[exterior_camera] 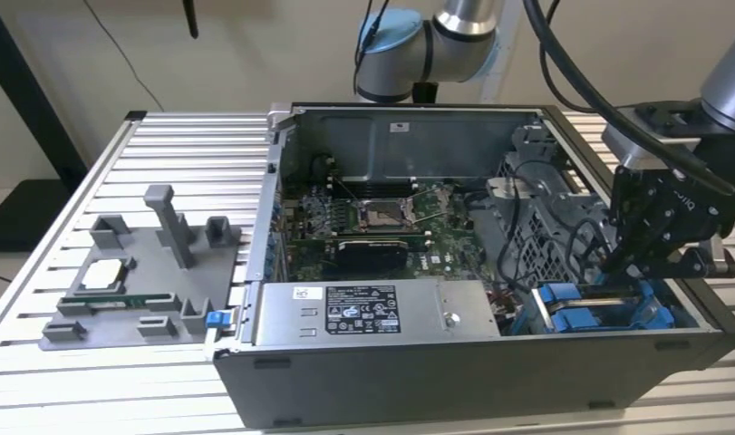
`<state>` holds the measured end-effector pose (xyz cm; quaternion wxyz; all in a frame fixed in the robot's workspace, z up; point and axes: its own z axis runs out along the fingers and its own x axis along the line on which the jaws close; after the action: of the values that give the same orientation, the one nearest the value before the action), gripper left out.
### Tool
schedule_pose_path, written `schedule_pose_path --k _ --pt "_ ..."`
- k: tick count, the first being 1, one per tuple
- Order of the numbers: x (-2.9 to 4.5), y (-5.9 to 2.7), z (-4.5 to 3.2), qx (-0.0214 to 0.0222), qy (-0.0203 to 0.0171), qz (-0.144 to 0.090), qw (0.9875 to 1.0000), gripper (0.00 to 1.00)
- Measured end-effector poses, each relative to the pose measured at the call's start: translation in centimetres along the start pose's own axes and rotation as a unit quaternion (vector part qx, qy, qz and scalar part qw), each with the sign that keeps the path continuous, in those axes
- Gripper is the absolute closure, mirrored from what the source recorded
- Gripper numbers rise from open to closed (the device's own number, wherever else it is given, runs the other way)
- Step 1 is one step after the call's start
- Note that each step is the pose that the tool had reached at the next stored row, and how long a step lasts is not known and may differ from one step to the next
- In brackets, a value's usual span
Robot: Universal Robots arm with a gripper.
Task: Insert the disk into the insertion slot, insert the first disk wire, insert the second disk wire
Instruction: 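Insert the second disk wire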
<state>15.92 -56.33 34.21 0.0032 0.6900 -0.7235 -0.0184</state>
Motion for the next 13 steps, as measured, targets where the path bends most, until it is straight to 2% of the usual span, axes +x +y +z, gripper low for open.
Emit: schedule_pose_path --k 9,13 --pt "0.03 -0.23 0.14 0.0011 -0.0002 0.000 1.0000 1.00" --pt "0.18 -0.23 -0.43 0.0011 -0.0002 0.000 1.0000 1.00"
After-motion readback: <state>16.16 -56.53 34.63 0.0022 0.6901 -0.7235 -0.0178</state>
